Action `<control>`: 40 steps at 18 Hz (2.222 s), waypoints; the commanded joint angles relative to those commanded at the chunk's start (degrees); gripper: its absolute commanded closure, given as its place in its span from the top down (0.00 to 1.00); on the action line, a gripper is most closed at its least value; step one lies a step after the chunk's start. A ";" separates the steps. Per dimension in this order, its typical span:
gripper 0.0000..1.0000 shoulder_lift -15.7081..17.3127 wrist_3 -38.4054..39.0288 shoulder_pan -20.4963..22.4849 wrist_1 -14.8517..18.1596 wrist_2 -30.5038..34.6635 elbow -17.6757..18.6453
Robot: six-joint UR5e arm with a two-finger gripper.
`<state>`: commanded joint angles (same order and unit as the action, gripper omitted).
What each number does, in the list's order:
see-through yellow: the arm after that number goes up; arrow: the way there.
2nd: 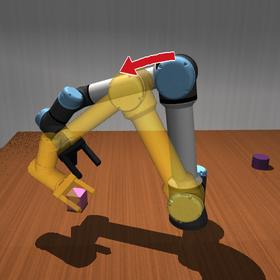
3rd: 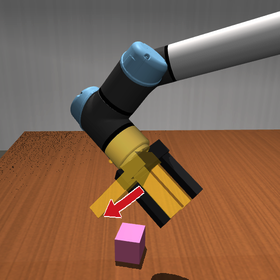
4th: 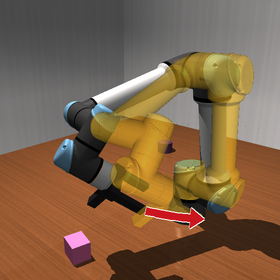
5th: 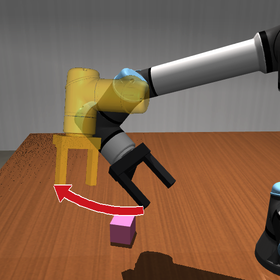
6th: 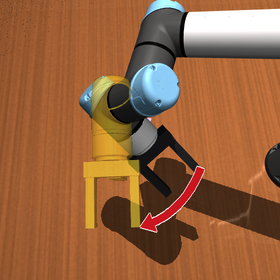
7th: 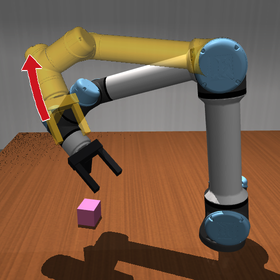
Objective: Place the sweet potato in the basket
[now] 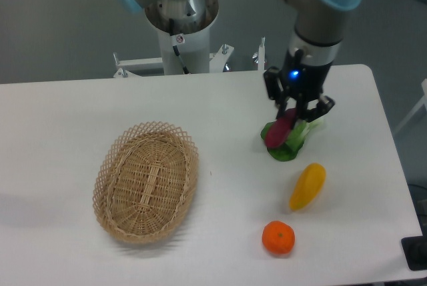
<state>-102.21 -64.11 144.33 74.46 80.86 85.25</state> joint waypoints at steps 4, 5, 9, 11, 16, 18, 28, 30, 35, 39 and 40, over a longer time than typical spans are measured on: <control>0.34 -0.62 11.18 -6.50 -11.59 0.09 6.05; 0.34 -1.05 13.37 -7.74 -14.92 0.09 8.16; 0.34 -3.25 15.85 -13.10 -21.02 2.10 12.93; 0.34 -5.18 16.64 -15.73 -21.11 3.86 13.36; 0.35 -7.47 17.09 -19.96 -21.20 5.27 13.89; 0.36 -8.35 17.09 -20.84 -21.55 5.97 14.07; 0.38 -10.20 16.56 -24.09 -24.80 10.98 18.11; 0.39 -10.20 16.56 -24.19 -24.80 10.99 18.55; 0.71 -10.02 16.73 -24.10 -24.98 11.07 17.94; 1.00 -9.67 16.65 -24.10 -27.00 11.78 16.45; 1.00 -9.67 16.91 -24.10 -26.82 12.04 15.57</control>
<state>-111.88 -47.20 120.23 47.63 92.90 100.82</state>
